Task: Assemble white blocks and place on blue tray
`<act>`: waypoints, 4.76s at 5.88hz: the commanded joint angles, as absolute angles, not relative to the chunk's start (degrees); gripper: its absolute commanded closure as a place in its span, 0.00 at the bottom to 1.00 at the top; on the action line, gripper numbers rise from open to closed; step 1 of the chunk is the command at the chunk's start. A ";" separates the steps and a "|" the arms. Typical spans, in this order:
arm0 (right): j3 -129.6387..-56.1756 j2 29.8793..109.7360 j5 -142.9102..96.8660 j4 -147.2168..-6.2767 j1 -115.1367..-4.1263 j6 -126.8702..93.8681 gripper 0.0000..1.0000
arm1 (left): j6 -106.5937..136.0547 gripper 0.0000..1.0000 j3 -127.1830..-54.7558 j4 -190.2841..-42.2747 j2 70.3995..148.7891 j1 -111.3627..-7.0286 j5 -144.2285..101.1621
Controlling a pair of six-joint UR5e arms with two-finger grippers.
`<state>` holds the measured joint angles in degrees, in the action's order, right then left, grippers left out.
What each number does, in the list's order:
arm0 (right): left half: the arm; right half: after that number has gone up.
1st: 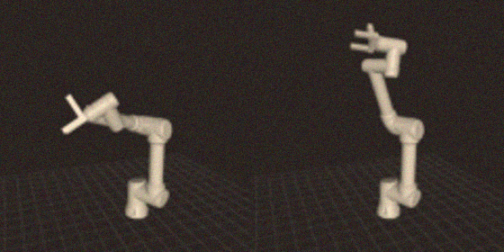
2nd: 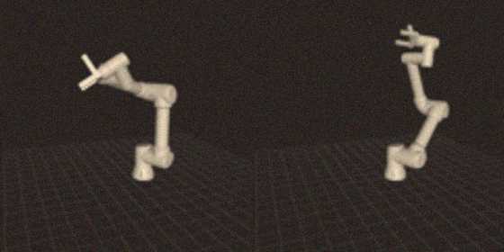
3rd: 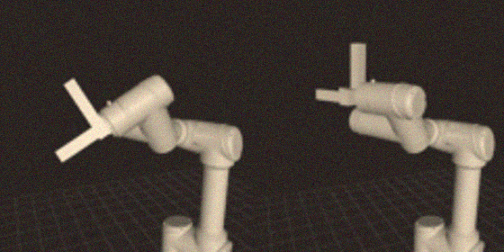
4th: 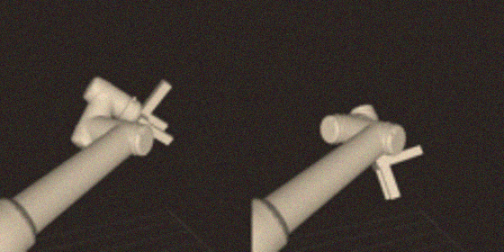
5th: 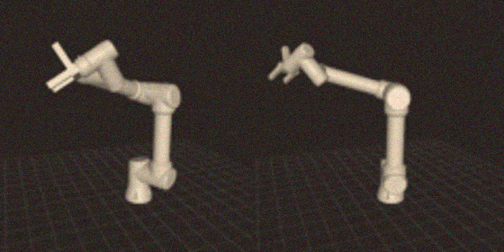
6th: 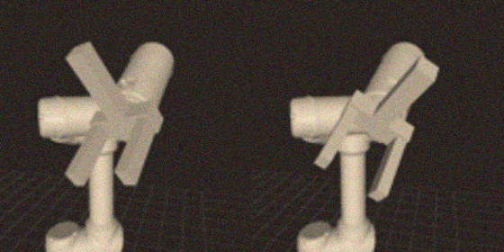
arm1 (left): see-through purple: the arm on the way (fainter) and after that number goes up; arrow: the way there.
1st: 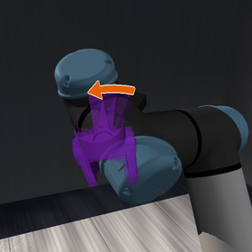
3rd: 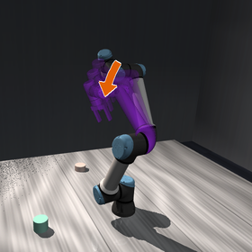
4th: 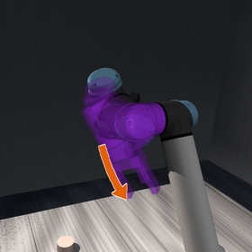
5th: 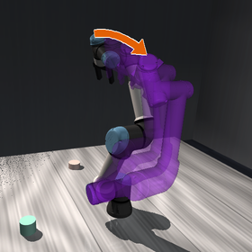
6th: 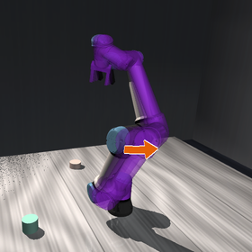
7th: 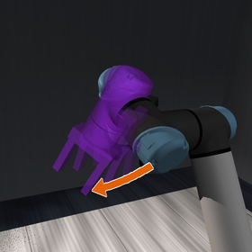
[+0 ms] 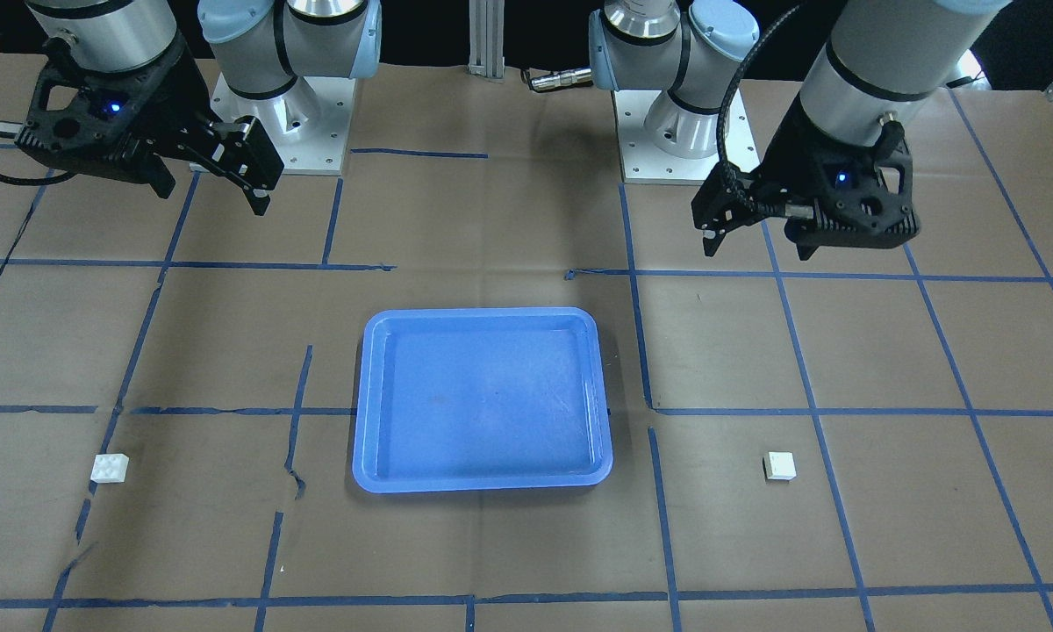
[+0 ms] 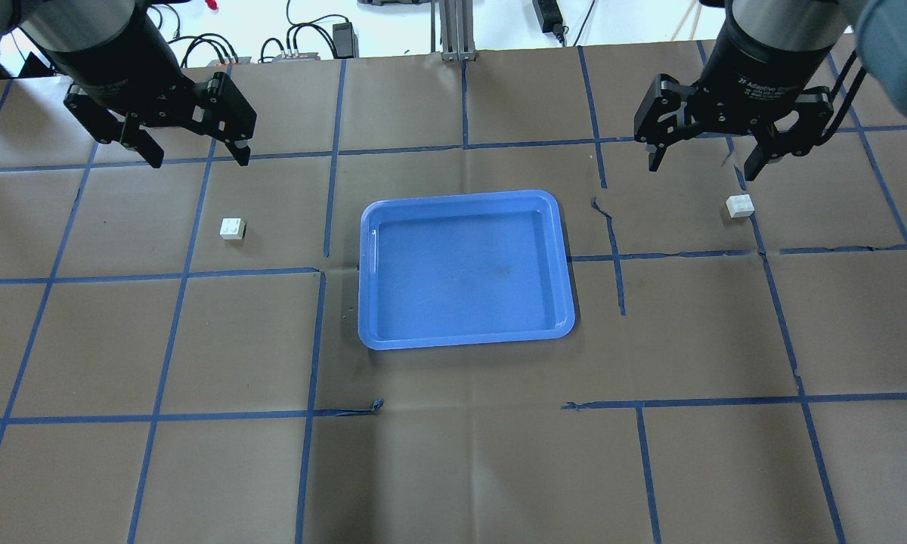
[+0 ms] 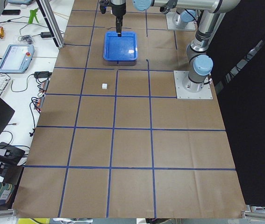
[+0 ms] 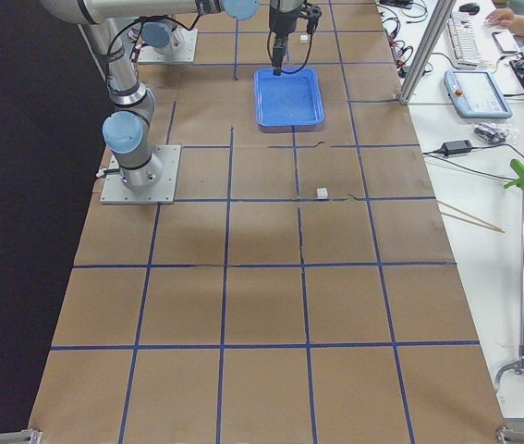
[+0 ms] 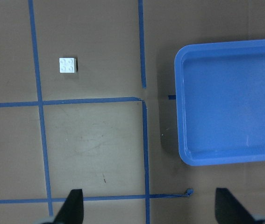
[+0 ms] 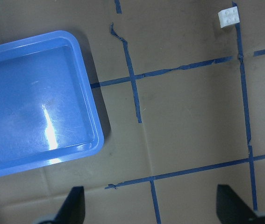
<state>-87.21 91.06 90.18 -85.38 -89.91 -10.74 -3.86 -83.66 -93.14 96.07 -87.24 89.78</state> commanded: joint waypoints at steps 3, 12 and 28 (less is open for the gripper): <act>-87.09 91.58 89.65 -84.20 -89.74 12.86 0.00 | -5.26 0.00 -95.41 -77.39 101.94 -80.01 89.64; -86.22 80.97 84.86 -97.91 -69.63 111.91 0.00 | -22.32 0.49 -95.62 -56.16 122.87 -75.67 90.62; -88.59 53.00 64.60 -107.65 -57.83 131.75 0.41 | -62.50 0.55 -98.70 -52.12 120.85 -110.39 85.87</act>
<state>-88.55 52.97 64.60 -106.26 -57.78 131.69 -64.42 -98.43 -52.49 120.82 -110.33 85.91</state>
